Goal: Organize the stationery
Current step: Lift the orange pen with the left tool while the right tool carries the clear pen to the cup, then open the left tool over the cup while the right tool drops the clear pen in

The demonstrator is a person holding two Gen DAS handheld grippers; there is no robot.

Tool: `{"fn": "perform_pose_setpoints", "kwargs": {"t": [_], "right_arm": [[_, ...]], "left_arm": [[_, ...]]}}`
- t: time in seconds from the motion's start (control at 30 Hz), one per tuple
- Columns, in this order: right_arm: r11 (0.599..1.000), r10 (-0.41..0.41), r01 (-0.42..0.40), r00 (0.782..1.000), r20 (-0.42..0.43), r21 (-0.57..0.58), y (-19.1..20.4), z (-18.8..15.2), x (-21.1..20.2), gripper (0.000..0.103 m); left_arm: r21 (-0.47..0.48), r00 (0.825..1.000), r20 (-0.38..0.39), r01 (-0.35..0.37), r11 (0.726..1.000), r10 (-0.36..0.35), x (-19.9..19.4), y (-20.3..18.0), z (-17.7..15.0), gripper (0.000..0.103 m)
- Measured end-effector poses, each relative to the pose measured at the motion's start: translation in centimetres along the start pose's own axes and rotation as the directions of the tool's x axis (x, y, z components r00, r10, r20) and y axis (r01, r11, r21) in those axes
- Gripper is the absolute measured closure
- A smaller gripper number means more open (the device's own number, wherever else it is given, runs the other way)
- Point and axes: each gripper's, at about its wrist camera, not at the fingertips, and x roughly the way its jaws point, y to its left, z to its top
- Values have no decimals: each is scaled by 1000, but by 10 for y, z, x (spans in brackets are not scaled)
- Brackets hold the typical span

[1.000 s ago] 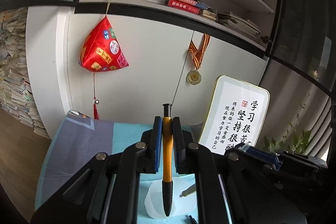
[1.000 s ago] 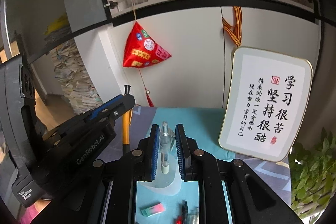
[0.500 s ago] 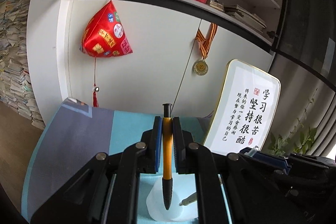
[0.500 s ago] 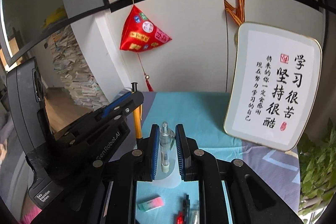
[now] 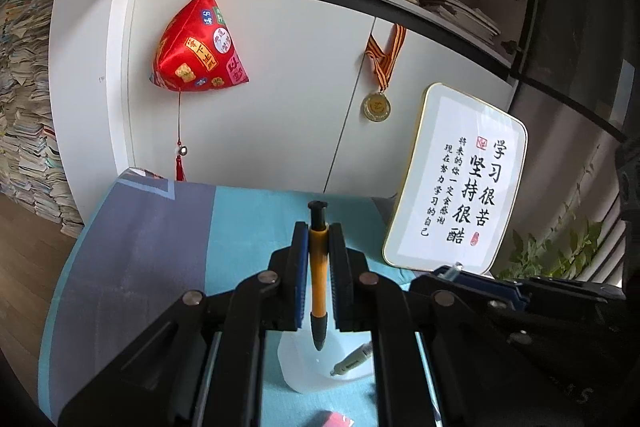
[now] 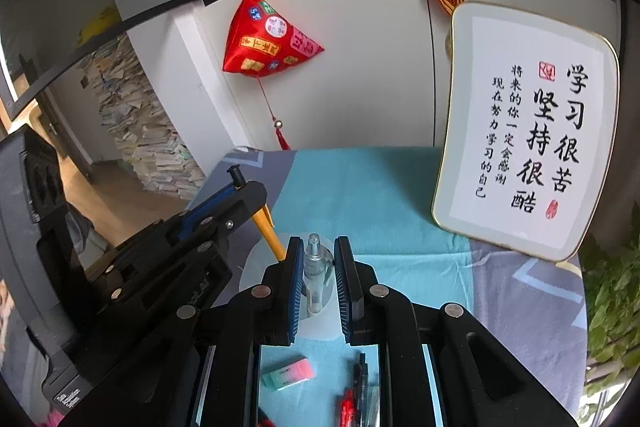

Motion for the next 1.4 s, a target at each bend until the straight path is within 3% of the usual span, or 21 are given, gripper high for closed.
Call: {"fn": "perform_pose_setpoints", "kwargs": {"t": [0.33,0.6,0.77,0.97,1.1,1.27,1.4], "right_arm": [[1000,7,-7,1000,-23,23,-4,-6,8,86],[999,13,-13,1000,-9,34,-5,-9,-10,86],[999,13,-14,1000,25,31,-3,-13,-38,86],[1000,-9,8,999,48,29,-2,-21,-69,86],[999,-48,47,999,21,27,-10,-38,-80,86],[995,-82,84,995,-63,46,-27,-72,-75,86],[993,-85,96,983,-163,62,-41,-109,-60,86]], "left_arm": [[3,999,-45,-16,1000,16,1,2,-7,94],[-5,998,-39,-52,999,52,-15,1,-4,51],[26,997,12,-74,997,73,-39,-11,2,43],[36,996,49,-70,997,68,-69,-21,6,41],[17,998,29,-57,998,56,-86,-22,-1,41],[-9,998,-51,-33,999,33,-97,-30,-27,43],[0,988,-151,-12,1000,12,-91,-41,-62,43]]}}
